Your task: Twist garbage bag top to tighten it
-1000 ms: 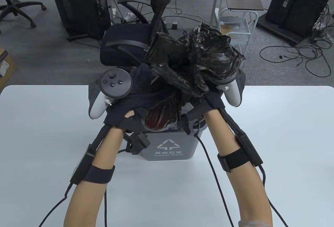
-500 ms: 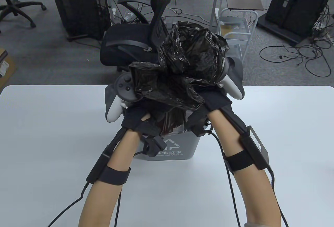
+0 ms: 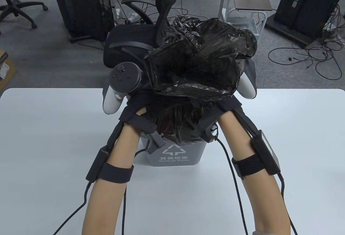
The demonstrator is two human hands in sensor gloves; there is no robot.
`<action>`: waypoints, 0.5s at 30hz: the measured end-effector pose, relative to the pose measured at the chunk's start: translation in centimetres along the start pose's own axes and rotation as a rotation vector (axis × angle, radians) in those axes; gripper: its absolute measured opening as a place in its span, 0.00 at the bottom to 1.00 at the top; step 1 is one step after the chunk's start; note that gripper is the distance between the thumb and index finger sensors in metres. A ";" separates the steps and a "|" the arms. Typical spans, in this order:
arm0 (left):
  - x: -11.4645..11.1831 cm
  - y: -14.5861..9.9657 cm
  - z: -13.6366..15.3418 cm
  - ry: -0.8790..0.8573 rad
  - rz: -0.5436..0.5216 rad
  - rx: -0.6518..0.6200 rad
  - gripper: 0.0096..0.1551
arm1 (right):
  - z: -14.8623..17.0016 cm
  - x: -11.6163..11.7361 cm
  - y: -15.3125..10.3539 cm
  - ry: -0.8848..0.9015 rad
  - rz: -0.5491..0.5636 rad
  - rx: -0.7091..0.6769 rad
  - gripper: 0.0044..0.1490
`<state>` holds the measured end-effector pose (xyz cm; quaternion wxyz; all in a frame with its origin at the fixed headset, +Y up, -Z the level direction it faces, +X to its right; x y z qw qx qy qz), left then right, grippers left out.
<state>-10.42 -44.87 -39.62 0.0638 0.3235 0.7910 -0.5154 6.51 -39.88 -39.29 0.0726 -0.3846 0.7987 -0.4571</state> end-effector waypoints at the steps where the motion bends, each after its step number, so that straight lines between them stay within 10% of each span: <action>1: -0.1 0.1 0.2 -0.023 -0.003 -0.005 0.47 | 0.0 0.0 -0.1 0.008 0.002 -0.003 0.31; 7: -0.1 0.2 0.9 -0.076 -0.029 0.035 0.21 | 0.0 0.1 -0.2 -0.024 0.015 -0.005 0.31; 15: -0.1 -0.3 0.4 0.157 -0.087 0.099 0.19 | 0.2 -0.2 -0.2 -0.055 0.033 0.017 0.30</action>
Point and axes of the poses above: the tracker on the back of each hand, its own z axis roughly to the little-finger side, its own y axis roughly from the wrist to the fingertips, x = y × z, the point moved 1 cm from there along y, roughly from the wrist to the fingertips, and after that the axes turned 4 degrees about -x, right-handed, at the moved point
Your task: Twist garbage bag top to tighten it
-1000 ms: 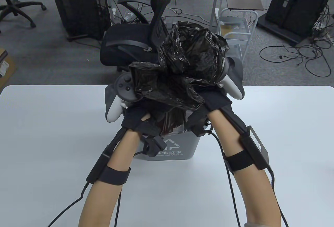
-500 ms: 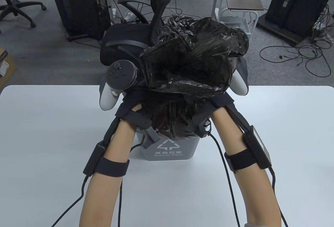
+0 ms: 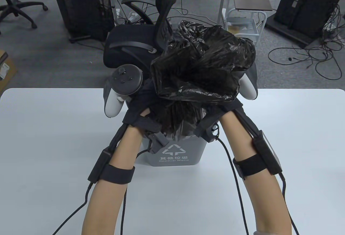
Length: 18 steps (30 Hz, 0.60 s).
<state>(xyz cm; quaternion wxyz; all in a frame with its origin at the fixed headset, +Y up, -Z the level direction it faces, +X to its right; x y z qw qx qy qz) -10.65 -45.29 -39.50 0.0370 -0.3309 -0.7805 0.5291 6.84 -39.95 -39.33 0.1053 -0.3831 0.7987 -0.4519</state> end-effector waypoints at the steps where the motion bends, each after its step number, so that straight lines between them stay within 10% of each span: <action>1: 0.0 -0.1 -0.1 0.024 -0.011 0.008 0.19 | 0.0 0.0 0.0 -0.005 -0.001 0.005 0.30; 18: -1.9 0.4 0.9 -0.251 0.084 -0.037 0.39 | -0.1 0.2 0.0 -0.025 0.002 0.027 0.30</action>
Point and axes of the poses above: the tracker on the back of each hand, its own z axis roughly to the little-finger side, its own y axis roughly from the wrist to the fingertips, x = y × z, the point moved 1 cm from there along y, roughly from the wrist to the fingertips, and after that the axes turned 4 degrees about -x, right-handed, at the moved point
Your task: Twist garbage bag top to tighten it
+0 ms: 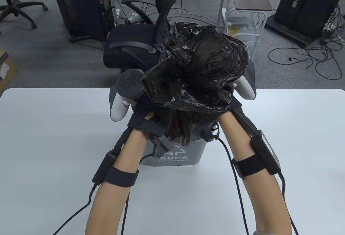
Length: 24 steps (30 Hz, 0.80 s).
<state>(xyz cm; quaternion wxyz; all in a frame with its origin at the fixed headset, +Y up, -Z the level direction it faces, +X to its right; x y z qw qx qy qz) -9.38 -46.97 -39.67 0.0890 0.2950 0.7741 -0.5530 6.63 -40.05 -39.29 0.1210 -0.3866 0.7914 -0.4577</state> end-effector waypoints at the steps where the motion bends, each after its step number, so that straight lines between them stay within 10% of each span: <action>1: 0.0 0.1 0.1 -0.073 0.016 -0.013 0.37 | 0.0 0.0 0.0 0.005 0.004 -0.002 0.30; 9: 0.4 0.0 0.7 -0.165 0.014 -0.036 0.20 | 0.3 0.7 0.1 0.039 0.045 -0.022 0.31; 24: 0.0 -2.0 -0.7 -0.091 0.164 -0.105 0.21 | -0.6 -0.5 -1.3 0.074 0.008 -0.094 0.27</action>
Point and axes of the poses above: the tracker on the back of each hand, its own z axis roughly to the little-finger side, its own y axis roughly from the wrist to the fingertips, x = y × z, the point moved 1 cm from there along y, roughly from the wrist to the fingertips, and after that the axes turned 4 degrees about -x, right-handed, at the moved point
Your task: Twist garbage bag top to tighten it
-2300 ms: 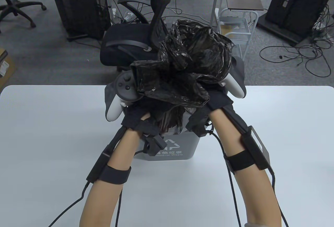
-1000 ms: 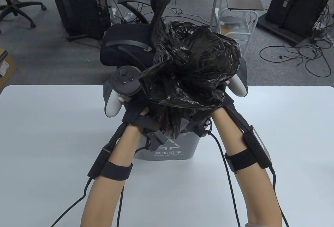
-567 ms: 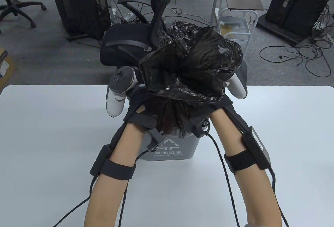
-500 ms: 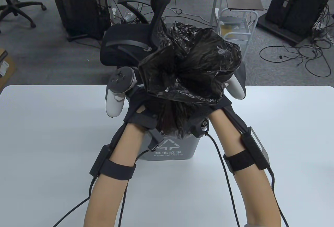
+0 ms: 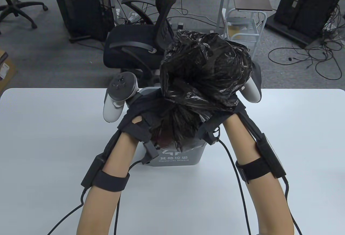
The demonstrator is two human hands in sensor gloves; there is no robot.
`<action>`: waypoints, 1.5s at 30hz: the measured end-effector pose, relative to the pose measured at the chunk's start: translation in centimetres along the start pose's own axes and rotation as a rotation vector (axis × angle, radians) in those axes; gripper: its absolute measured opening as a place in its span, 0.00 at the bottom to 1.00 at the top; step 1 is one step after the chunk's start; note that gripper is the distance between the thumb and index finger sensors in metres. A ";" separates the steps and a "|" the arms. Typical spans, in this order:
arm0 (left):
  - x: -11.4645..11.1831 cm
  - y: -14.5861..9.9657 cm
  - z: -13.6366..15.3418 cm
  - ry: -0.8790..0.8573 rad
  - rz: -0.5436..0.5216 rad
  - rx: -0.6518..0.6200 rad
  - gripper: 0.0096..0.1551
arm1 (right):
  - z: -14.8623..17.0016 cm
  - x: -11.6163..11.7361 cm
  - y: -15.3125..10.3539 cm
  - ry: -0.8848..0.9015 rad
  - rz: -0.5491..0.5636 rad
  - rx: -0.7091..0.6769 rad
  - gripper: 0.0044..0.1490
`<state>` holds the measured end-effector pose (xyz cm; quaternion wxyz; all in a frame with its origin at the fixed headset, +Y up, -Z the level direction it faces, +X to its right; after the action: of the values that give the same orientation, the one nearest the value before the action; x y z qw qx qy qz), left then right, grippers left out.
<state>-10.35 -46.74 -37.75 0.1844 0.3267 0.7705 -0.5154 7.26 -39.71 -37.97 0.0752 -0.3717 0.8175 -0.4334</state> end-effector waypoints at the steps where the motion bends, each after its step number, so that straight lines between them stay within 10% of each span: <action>1: -0.3 -0.3 -0.1 -0.006 0.016 -0.009 0.21 | -0.3 0.1 -0.3 -0.007 -0.005 -0.008 0.27; 24: -7.8 -9.7 1.7 0.103 0.022 -0.056 0.18 | -1.5 8.9 -6.2 0.231 -0.245 -0.104 0.28; 38: -12.6 -10.9 11.6 -0.470 0.330 0.011 0.25 | 5.5 14.7 -10.1 0.234 -0.268 0.070 0.25; 41: -12.7 -10.9 12.3 -0.397 0.302 0.074 0.34 | 6.2 15.4 -10.4 0.185 -0.264 0.078 0.25; 45: -12.6 -10.9 12.4 -0.187 0.219 0.170 0.18 | 6.6 16.0 -10.2 0.171 -0.271 0.093 0.26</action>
<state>-9.53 -64.85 -27.55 0.2822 0.3739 0.6634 -0.5836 4.35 -58.37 -30.99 -0.0365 -0.4363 0.7424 -0.5071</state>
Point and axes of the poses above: the tracker on the back of each hand, its own z axis roughly to the little-finger side, its own y axis roughly from the wrist to the fingertips, x = y × z, the point moved 1 cm from there along y, roughly from the wrist to the fingertips, and after that the axes turned 4 degrees about -x, right-handed, at the moved point
